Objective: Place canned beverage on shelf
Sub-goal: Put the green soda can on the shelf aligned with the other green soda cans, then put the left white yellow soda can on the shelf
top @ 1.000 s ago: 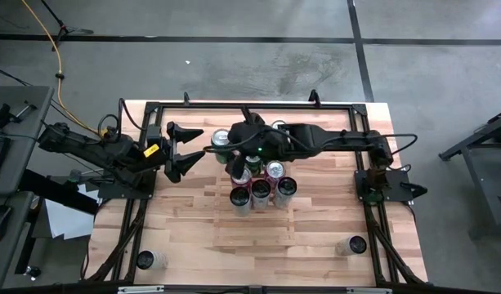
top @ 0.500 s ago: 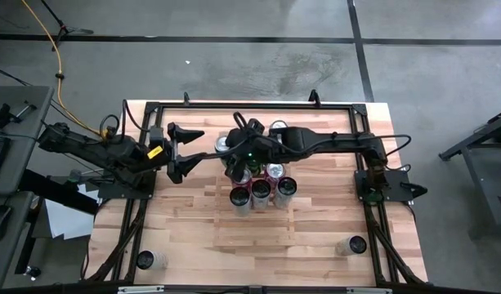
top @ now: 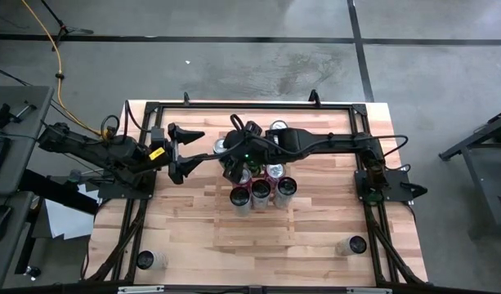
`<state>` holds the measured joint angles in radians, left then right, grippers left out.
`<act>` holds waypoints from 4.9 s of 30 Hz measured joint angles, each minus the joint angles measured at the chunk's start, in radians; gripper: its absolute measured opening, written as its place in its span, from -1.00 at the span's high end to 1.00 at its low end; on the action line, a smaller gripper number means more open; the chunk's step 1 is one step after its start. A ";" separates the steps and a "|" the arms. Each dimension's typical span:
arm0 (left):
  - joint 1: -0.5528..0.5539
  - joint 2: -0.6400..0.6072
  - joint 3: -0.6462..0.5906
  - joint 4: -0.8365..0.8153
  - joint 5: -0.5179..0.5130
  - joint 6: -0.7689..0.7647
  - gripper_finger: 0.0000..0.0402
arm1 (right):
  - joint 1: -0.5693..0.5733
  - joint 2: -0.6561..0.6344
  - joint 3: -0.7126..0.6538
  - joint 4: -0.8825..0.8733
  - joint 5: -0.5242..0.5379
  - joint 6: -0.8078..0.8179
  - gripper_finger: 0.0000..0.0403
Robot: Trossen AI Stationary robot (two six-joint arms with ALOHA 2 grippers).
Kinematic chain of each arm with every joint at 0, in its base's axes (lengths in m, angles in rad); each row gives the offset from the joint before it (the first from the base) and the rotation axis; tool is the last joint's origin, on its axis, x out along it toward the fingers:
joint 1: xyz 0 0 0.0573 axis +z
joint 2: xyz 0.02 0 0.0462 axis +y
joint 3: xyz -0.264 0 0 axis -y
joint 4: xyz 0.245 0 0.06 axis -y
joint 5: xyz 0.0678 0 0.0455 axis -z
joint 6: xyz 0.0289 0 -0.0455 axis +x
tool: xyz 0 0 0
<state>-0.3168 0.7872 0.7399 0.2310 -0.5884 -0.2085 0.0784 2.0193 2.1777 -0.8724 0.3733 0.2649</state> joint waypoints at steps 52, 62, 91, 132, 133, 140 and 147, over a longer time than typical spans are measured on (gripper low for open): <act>0.000 0.000 0.000 -0.027 0.000 0.000 -0.90 | -0.029 0.023 -0.003 -0.038 -0.034 0.041 -0.54; 0.000 0.000 0.000 -0.027 0.000 0.000 -0.90 | -0.030 0.024 -0.004 -0.037 -0.036 0.045 -0.54; 0.000 0.000 0.000 -0.033 0.000 0.001 -0.90 | -0.030 0.019 0.000 -0.028 -0.041 0.049 -0.97; 0.000 0.000 0.000 -0.039 -0.019 -0.001 -0.90 | 0.178 -0.398 0.003 -0.464 0.180 0.111 -0.97; 0.000 0.000 0.000 -0.039 -0.026 -0.002 -0.90 | 0.191 -0.408 0.003 -0.480 0.183 0.125 -0.97; 0.000 0.000 0.000 -0.039 -0.034 -0.003 -0.90 | 0.262 -0.453 0.003 -0.525 0.187 0.176 -0.97; 0.000 0.000 0.000 -0.039 -0.034 -0.026 -0.90 | 0.298 -0.457 0.003 -0.539 0.236 0.176 -0.97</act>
<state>-0.3164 0.7872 0.7403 0.1921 -0.6224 -0.2348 0.3761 1.5627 2.1803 -1.4115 0.6094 0.4412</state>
